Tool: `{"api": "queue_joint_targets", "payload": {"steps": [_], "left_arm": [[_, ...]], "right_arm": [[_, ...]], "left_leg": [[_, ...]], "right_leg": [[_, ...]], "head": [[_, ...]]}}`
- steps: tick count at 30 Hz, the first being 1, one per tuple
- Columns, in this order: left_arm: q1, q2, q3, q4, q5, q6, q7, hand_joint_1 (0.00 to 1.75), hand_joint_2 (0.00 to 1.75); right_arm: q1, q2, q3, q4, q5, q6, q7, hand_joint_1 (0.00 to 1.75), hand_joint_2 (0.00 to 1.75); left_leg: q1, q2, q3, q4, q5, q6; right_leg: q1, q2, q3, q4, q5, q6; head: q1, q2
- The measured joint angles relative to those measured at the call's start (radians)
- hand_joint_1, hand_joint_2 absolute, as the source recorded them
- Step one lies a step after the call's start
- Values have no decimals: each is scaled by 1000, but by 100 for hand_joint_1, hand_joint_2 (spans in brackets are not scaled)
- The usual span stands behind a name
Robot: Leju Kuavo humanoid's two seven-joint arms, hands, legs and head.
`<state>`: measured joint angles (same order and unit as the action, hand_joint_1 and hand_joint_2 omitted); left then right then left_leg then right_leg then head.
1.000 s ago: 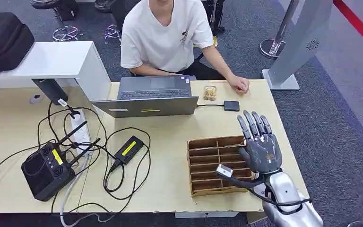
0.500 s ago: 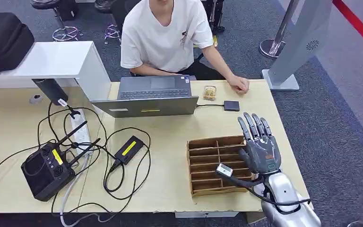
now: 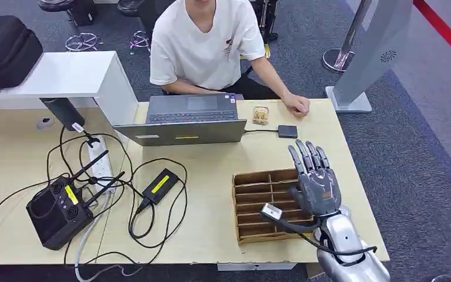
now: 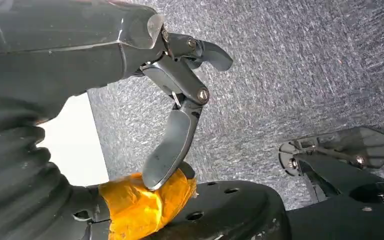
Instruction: Pass the card to the sensor for recognition and then transmit it.
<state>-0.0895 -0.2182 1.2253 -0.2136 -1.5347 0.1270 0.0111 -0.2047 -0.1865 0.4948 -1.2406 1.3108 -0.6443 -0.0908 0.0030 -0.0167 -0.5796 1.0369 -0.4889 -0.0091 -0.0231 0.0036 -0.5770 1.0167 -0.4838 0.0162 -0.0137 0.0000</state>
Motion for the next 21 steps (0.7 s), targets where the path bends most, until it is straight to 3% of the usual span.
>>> {"api": "queue_joint_targets", "payload": {"steps": [6, 7, 21], "left_arm": [[0, 0, -2, 0, -2, 0, 0, 0, 175], [0, 0, -2, 0, -2, 0, 0, 0, 175], [0, 0, -2, 0, 0, -1, 0, 0, 175]], "right_arm": [[-5, 15, 12, 0, 1, 3, 0, 2, 175], [-5, 17, 13, 0, 1, 3, 0, 175, 175], [-9, 20, 26, 5, -13, 13, -9, 175, 175]], "left_leg": [[0, 0, 0, 0, 0, 0], [0, 0, 0, 0, 0, 0], [0, 0, 0, 0, 0, 0]], "right_leg": [[0, 0, 0, 0, 0, 0], [0, 0, 0, 0, 0, 0], [0, 0, 0, 0, 0, 0]], "head": [[0, 0], [0, 0], [0, 0]]}}
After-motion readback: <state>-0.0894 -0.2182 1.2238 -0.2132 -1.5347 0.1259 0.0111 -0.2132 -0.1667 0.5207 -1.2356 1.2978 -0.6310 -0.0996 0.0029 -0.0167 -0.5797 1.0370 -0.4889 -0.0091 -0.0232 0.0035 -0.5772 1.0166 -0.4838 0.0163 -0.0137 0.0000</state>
